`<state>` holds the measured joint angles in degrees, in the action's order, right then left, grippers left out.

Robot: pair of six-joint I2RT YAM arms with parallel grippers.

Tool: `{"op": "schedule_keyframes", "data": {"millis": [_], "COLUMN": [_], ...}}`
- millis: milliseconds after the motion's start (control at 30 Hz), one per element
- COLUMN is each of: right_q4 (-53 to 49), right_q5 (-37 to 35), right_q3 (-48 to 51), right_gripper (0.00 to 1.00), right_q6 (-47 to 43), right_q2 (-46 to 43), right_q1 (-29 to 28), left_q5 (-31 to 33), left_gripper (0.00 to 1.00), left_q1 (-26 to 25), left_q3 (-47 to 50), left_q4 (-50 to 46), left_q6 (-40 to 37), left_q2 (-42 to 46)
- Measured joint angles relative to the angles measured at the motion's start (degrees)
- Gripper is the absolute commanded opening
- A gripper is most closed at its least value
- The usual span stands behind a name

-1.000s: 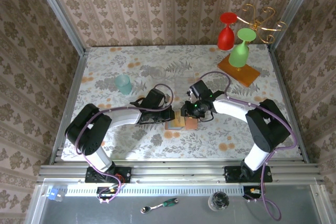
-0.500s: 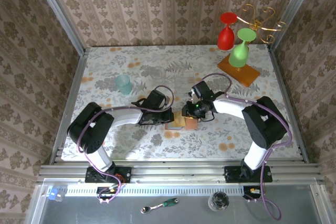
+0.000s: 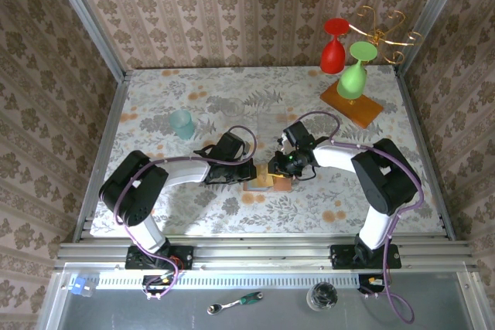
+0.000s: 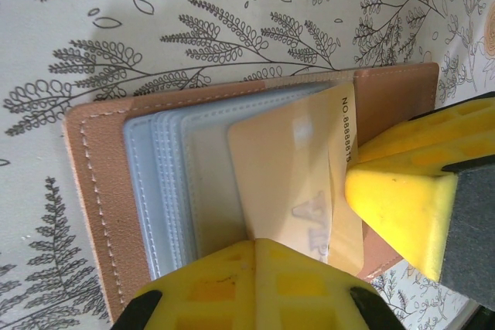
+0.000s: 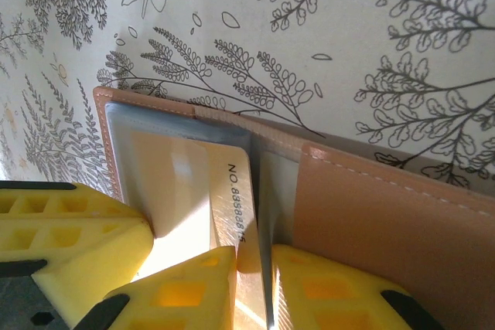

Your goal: Take the credit cards out of the card holder

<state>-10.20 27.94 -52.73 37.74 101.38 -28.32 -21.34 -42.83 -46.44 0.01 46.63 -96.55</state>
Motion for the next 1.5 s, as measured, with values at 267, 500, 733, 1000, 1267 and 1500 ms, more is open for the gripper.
{"op": "schedule_keyframes", "data": {"millis": [267, 500, 733, 1000, 1267, 1500], "right_q4": [1.3, 1.5, 2.4, 2.3, 2.9, 4.5], "right_q5": [1.3, 1.5, 1.8, 1.9, 3.3, 5.7], "right_q3": [0.7, 0.8, 1.6, 3.7, 4.4, 4.4], "right_gripper": [0.17, 0.13, 0.11, 0.1, 0.18, 0.21], "right_q6": [0.4, 0.7, 1.1, 1.1, 1.1, 1.1], "right_q2": [0.0, 0.0, 0.0, -2.4, -3.4, -0.7], "right_q1": [0.2, 0.4, 1.0, 2.0, 2.4, 2.4], "left_q5": [0.0, 0.2, 0.2, 0.2, 0.2, 0.2], "left_gripper": [0.0, 0.0, 0.0, 0.0, 0.0, 0.0], "left_q1": [0.0, 0.0, 0.0, 0.0, 0.0, 0.0], "left_q3": [-0.1, -0.1, -0.2, -0.2, -0.2, -0.2], "left_q4": [-0.1, -0.3, -0.4, -0.5, -0.5, -0.5], "left_q6": [0.0, 0.0, -0.2, -0.4, -0.4, -0.4], "left_q2": [0.0, 0.0, 0.0, 0.0, 0.0, 0.0]}}
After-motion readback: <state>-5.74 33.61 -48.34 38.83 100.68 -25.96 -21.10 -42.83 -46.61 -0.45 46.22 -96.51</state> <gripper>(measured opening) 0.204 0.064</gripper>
